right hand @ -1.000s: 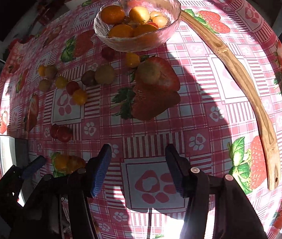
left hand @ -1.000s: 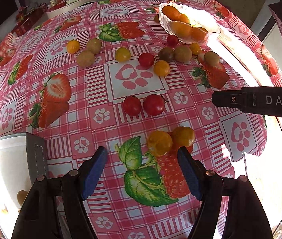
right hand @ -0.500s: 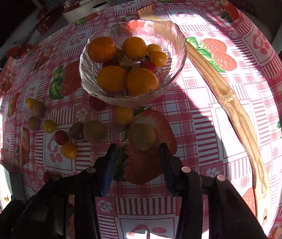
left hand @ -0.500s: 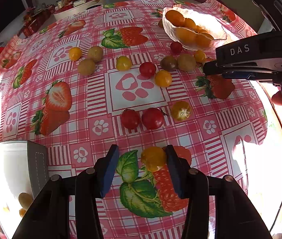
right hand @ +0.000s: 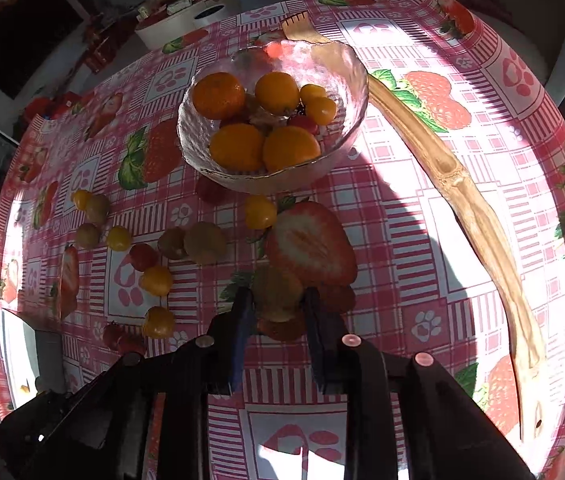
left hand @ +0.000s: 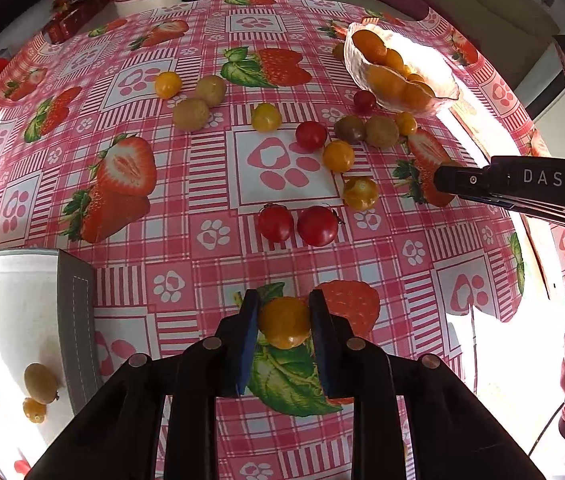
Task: Organize fruits
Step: 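Grasp a yellow cherry tomato with the left gripper while the right grasps a brown-green fruit, then carry both fruits into the white tray and open both grippers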
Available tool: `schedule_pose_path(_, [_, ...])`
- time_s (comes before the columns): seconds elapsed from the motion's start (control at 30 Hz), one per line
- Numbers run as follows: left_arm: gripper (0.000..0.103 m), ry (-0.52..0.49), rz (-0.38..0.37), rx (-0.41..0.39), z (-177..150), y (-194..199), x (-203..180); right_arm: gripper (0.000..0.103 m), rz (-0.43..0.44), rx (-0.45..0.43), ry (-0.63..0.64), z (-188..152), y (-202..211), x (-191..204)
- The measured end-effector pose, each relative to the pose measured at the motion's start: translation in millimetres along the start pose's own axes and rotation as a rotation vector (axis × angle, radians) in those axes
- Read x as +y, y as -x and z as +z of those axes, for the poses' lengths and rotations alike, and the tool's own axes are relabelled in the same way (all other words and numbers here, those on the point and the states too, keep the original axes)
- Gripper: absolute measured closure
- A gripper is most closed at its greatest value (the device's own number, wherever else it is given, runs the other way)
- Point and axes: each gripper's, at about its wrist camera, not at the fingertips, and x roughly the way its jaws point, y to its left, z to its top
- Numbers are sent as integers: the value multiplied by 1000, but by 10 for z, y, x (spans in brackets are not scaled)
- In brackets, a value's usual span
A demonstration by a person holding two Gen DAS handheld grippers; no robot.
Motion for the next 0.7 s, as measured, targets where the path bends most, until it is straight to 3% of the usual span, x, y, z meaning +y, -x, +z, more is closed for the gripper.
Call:
schedule_pose_path(0.37, [76,2,-41,-21,-42,306,122,74,45,41,-14,-369,173,172])
schedule_pose_path(0.7, [76,54,-23,-66,-151,654,541,74,81,48,49,-470,260,716])
